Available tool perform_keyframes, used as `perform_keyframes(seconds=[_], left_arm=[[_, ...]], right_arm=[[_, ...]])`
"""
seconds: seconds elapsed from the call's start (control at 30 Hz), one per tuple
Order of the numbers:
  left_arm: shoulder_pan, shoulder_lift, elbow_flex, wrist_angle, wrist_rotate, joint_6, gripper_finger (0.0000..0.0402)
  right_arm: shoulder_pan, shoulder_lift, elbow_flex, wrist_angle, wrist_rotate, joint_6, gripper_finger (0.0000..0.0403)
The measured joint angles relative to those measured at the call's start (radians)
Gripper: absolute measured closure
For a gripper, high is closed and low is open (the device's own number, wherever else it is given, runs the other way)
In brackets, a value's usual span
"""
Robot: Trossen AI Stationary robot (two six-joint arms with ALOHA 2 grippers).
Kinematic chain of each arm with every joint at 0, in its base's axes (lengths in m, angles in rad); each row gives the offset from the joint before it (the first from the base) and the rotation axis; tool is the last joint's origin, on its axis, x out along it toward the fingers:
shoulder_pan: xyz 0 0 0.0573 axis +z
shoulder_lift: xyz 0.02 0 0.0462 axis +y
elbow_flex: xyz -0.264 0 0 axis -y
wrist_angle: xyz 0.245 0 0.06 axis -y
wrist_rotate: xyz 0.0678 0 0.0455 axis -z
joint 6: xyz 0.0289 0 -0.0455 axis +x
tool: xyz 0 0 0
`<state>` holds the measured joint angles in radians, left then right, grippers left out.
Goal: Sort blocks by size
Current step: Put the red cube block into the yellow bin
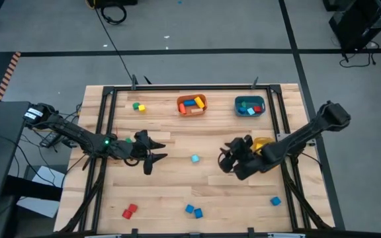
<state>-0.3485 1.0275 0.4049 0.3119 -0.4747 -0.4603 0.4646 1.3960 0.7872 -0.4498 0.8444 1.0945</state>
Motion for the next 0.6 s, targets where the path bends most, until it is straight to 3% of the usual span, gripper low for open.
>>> perform_keyframes(seconds=[0.23,0.6], left_arm=[[0.003,0.0,0.0,-0.002,0.011,-0.001,0.0182],[0.003,0.0,0.0,-0.019,0.016,-0.048,0.0127]], right_arm=[[0.012,0.09,0.0,0.027,-0.002,0.006,0.0239],[0.01,0.05,0.0,0.037,-0.001,-0.023,0.0239]])
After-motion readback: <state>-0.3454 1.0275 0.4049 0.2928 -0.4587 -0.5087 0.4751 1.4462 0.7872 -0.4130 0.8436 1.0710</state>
